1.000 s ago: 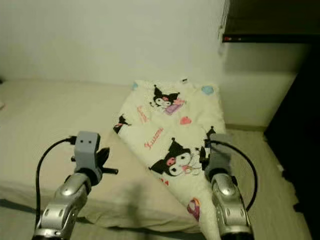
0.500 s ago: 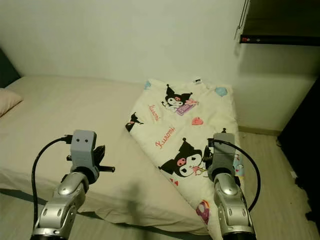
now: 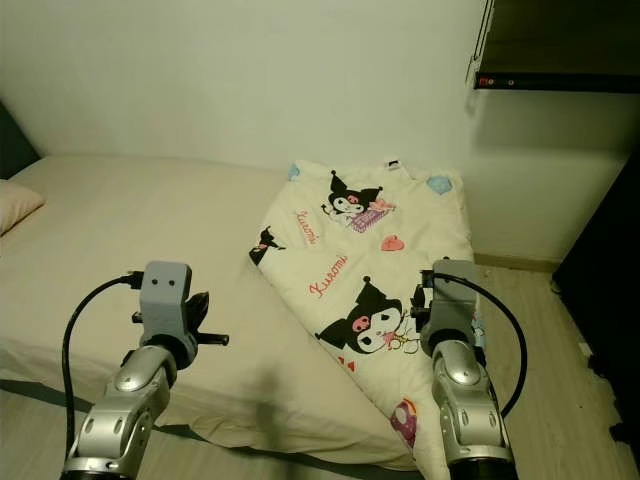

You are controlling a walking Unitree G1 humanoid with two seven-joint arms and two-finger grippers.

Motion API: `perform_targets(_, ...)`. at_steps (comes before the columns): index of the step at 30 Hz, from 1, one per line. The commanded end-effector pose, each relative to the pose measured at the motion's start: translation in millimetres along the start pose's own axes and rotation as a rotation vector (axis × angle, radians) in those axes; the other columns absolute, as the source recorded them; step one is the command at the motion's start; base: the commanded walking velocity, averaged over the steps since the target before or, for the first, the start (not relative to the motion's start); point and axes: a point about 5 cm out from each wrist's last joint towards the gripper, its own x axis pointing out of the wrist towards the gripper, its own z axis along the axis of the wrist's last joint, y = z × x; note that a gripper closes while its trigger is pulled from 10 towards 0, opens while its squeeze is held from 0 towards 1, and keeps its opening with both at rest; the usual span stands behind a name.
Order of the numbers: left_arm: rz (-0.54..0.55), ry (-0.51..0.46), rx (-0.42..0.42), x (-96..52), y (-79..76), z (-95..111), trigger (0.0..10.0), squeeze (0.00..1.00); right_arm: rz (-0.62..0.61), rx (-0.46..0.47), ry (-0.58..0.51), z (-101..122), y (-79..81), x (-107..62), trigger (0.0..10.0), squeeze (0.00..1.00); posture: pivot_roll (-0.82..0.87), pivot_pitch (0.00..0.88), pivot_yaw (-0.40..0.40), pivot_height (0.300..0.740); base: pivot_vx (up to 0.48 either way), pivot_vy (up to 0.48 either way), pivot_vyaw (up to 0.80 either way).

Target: Clean up the room

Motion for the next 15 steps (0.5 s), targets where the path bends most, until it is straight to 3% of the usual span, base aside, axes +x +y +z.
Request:
perform_targets(1, 0.012, 0.033, -0.007, -1.5, 2.4, -7.0, 10.0, 0.0, 0.003, 0.001, 0.0, -0.1, 1.7, -0.9, 10.0, 0.0, -0.11, 0.071, 0.04, 0.667, 0.0, 0.0, 0.0)
perform_targets(15, 0.004, 0.036, -0.003, -1.6, 1.6, -7.8, 10.0, 0.0, -0.002, 0.01, 0.004, -2.0, 0.6, -3.5, 10.0, 0.0, -0.11, 0.076, 0.043, 0.617, 0.0, 0.0, 0.0)
